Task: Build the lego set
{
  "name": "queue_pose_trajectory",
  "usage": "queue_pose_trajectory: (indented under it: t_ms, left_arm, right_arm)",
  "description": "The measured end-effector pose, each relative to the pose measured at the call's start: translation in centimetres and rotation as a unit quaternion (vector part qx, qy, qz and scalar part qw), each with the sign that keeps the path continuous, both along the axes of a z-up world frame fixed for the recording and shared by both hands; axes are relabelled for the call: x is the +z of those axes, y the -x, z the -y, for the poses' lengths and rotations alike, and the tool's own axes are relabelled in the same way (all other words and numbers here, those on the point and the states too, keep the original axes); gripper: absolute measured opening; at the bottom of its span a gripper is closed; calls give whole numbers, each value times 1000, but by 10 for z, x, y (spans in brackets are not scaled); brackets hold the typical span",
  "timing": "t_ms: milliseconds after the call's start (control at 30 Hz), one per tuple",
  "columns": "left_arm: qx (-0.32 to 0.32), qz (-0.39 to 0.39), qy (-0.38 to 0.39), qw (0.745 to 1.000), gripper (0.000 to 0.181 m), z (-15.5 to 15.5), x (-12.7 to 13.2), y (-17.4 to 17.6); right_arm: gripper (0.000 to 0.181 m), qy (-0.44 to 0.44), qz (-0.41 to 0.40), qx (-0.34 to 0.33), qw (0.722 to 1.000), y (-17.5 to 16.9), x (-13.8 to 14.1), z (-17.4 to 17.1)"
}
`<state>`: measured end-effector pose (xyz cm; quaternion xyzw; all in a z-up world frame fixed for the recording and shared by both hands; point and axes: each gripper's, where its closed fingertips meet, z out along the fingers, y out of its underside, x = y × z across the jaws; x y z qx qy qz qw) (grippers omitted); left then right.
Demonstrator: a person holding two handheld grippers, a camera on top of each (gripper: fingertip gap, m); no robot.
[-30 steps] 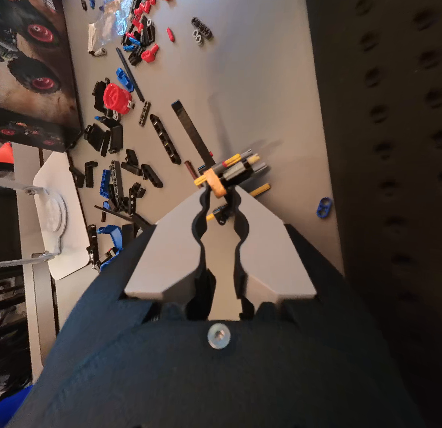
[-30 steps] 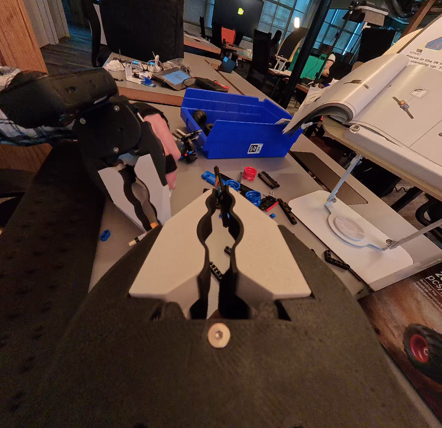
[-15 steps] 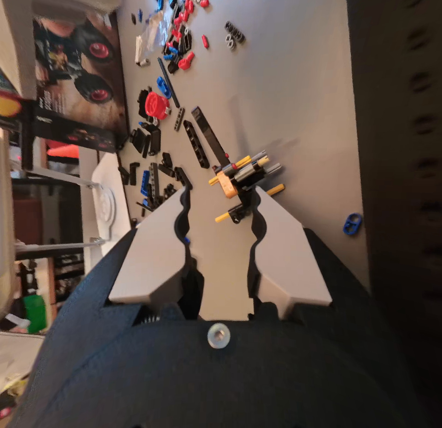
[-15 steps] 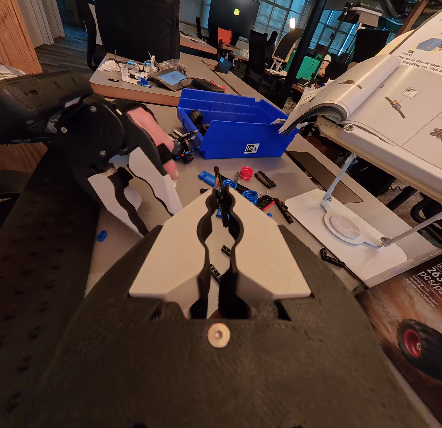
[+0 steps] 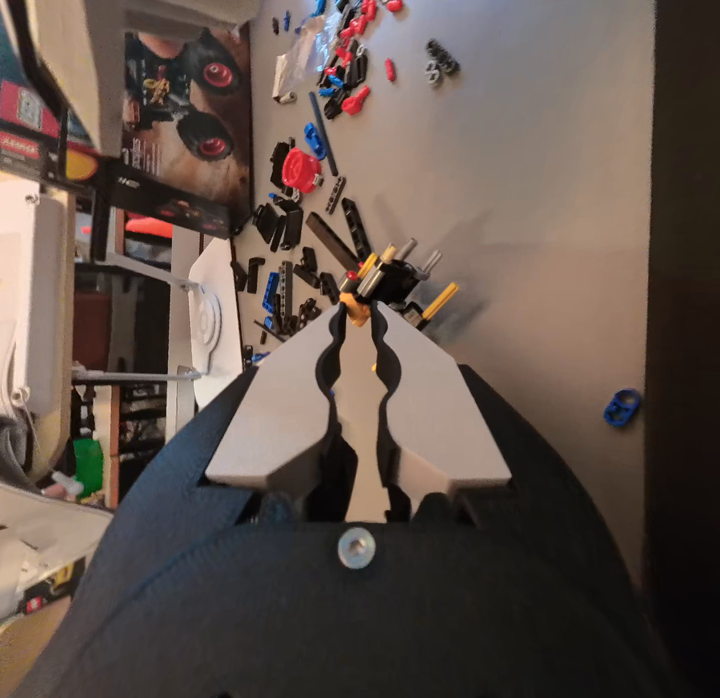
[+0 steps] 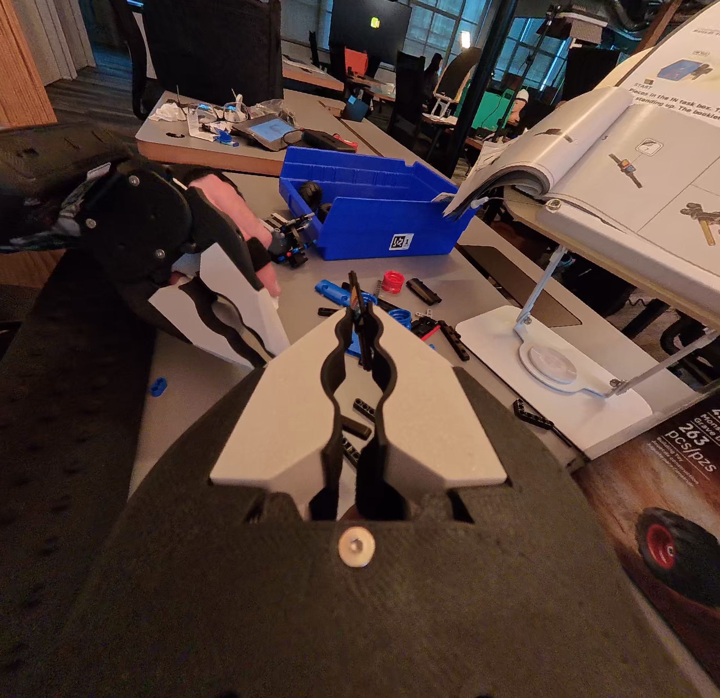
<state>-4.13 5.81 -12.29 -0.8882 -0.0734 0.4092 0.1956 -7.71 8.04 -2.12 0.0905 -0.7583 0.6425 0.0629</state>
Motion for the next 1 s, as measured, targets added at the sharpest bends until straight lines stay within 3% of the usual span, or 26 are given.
queue_pose_trajectory:
  t_ms: [233,433,767,1000]
  left_arm:
    - [124,0,-10,992,11,32,5,-7]
    - [183,32,-42,982,12,43,-11,-26]
    - [140,56,-54,987,34,45,-4,-32]
    - [37,40,11,998,32,31,-8,-28]
  right_arm:
    - [4,5,2,-8,1000,3,3,-2]
    - [4,-1,0,-1,1000,-1,1,-1]
    - [4,-3,-2,-3,1000,-1,2,-1]
    - [4,-3,-3,-3,1000,-1,2,-2]
